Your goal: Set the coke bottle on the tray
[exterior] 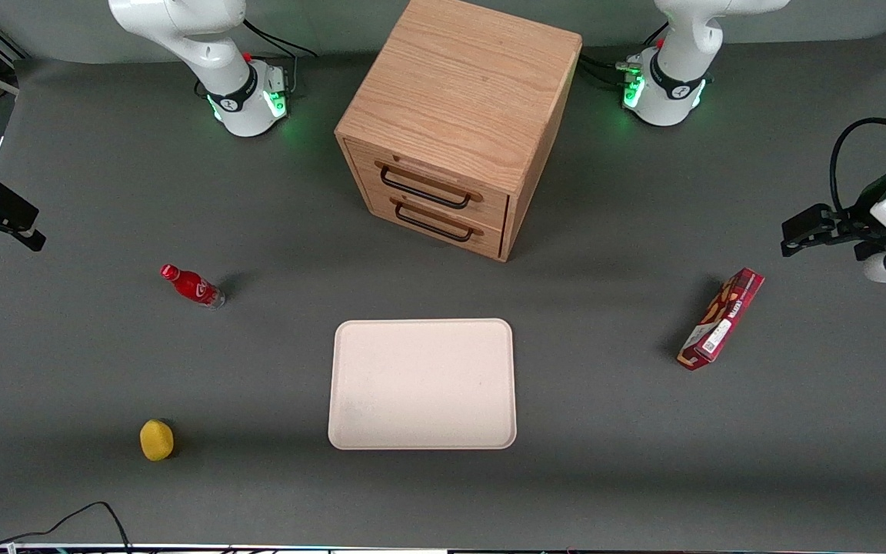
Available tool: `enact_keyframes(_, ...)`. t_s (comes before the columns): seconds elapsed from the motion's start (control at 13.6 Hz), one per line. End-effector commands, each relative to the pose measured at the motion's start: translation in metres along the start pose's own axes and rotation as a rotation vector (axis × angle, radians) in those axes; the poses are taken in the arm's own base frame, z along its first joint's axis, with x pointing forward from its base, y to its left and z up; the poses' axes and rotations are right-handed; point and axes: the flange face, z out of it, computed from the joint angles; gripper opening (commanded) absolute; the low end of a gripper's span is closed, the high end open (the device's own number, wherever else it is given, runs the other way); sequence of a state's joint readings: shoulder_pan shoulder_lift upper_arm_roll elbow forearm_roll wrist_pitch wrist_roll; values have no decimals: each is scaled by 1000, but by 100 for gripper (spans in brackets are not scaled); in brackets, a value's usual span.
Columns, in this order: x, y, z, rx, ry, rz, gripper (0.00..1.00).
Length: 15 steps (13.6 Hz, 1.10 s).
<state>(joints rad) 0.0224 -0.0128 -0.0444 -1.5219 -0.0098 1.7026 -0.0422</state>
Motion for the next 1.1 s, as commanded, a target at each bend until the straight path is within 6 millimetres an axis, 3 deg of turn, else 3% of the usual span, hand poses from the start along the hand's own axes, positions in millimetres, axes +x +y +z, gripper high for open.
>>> enact_keyframes(0.0,-3,-7,0,-10,-25,52,100)
enact_keyframes(0.74,-2,-5,1,-8,-25,48,100)
enact_keyframes(1.03,1,-6,10,-8,-40,54,100)
